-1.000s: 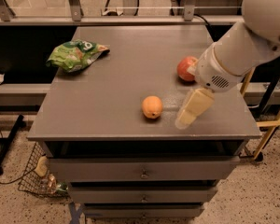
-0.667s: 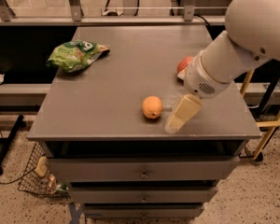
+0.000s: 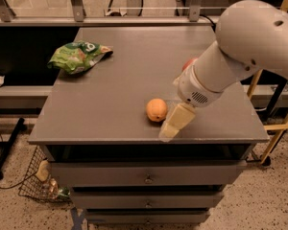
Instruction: Move orange near green rice chip bag
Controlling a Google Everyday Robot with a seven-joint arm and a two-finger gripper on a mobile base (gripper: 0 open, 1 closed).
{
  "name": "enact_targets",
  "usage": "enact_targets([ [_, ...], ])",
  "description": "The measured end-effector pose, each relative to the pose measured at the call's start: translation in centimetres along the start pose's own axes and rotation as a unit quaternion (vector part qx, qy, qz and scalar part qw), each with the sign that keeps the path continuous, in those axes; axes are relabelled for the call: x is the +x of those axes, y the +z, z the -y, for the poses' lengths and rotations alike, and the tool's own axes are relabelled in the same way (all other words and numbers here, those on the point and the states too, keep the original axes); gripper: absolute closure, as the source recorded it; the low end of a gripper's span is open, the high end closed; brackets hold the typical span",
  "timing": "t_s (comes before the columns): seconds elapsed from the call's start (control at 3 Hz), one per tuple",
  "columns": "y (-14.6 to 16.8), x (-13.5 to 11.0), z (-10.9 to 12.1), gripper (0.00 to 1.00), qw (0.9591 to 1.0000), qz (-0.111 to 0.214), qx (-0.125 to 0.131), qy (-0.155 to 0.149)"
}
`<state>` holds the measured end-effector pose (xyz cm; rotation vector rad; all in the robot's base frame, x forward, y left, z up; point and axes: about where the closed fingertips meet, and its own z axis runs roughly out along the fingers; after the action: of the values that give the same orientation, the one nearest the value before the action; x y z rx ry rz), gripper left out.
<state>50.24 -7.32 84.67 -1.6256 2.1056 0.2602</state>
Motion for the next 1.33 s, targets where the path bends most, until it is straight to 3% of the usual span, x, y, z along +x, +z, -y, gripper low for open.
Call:
enact_targets([
  [0.33,0.6,-0.6,-0.2,0.00,0.9999,0.009,-0.005,-0.003],
  [0.67,1.0,-1.1,-0.1,0.18,0.9998,0.014,-0.007,-0.007],
  [1.33,1.9,-1.1,0.3,0.65,0.9997,0.019,-0.013,-0.008],
])
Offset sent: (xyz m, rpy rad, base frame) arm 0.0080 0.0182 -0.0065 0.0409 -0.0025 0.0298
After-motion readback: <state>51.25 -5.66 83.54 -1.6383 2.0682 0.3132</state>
